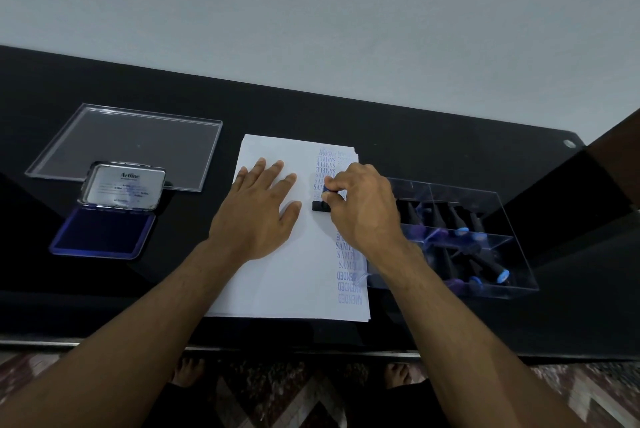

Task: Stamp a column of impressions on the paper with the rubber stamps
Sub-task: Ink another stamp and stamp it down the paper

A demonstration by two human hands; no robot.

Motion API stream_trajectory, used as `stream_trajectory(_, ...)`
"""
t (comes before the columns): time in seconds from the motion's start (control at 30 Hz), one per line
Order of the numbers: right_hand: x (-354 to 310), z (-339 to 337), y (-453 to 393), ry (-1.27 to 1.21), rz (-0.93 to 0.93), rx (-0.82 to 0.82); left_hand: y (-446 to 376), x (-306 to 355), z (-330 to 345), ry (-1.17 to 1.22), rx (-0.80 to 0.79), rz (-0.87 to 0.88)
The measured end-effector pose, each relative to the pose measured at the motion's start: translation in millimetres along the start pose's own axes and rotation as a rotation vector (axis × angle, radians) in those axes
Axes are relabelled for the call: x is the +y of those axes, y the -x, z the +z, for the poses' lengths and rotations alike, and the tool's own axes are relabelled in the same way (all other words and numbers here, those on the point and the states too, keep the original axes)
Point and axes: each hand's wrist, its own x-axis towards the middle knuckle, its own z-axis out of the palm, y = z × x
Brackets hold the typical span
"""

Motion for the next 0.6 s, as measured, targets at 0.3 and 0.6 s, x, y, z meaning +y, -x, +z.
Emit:
stream_trajectory(0.3, 0.4, 0.4, 0.0, -0.007, -0.011, 0.016, 0.0, 0.2, -0.3, 0.002, -0.011, -0.001)
stream_trajectory(0.6, 5.6, -1.4, 4.3, -0.125, 0.034, 0.075, -0.3, -0.1, -0.6, 0.014, -0.016, 0.0)
